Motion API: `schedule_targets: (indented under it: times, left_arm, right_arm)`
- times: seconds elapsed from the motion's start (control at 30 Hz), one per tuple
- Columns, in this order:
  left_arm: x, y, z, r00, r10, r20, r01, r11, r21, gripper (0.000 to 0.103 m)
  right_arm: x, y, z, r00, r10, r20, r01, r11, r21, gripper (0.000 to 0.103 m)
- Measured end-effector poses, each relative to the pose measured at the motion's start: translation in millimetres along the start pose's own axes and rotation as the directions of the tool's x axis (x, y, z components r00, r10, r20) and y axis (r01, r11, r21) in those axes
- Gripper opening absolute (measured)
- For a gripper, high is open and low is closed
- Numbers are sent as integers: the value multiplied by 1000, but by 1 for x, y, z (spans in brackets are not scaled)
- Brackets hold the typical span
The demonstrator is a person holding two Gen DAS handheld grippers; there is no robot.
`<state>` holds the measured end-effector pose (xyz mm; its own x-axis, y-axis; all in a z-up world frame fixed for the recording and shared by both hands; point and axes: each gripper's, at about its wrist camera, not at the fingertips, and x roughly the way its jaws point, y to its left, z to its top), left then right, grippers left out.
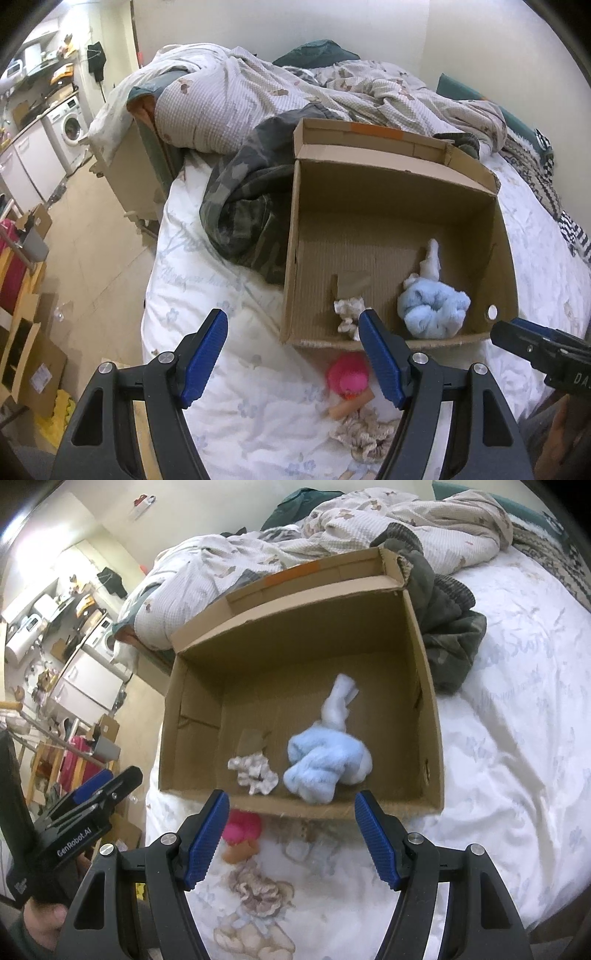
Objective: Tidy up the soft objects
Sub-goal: 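Withdraw both tools from the box toward the pink duck on the bed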
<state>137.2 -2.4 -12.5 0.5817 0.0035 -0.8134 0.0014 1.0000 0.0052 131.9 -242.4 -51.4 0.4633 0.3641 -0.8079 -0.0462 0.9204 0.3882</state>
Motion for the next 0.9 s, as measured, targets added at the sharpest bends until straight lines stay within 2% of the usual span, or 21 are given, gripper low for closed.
schedule_targets:
  times: [0.47,0.9]
  left_arm:
    - [5,6,-24,998,16,-59,-16,1000,13,71]
    - [28,32,-24,989,34,-146,-49,994,-98,71]
  right_arm:
    - [-1,1,-31,999,-14,-47,12,999,-50,74]
    - [17,-12,-32,989,-90,-119,91,996,-3,74]
